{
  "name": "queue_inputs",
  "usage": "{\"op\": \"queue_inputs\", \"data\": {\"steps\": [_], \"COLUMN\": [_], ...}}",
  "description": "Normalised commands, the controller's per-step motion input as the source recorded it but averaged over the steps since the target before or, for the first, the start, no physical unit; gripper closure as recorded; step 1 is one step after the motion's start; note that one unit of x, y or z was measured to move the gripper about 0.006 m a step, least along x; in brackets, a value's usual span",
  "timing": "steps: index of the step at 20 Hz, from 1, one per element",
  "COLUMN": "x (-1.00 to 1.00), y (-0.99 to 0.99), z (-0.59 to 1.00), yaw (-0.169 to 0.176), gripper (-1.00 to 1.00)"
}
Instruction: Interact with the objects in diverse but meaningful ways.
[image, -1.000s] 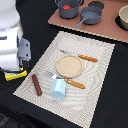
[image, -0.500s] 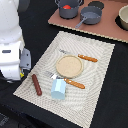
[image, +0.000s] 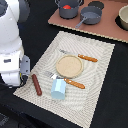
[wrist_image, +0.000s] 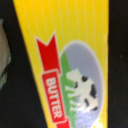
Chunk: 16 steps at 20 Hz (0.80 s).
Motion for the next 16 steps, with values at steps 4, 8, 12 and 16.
{"op": "queue_inputs", "data": {"steps": [4, 8, 12, 16], "x": [-0.05, 0.00, 0.06, 0.44], "y": [0.00, 0.02, 0.07, 0.50], "z": [-0.25, -0.09, 0.03, 0.59], "yaw": [0.020, 0.032, 0.024, 0.000], "gripper": [1.00, 1.00, 1.00, 1.00]}}
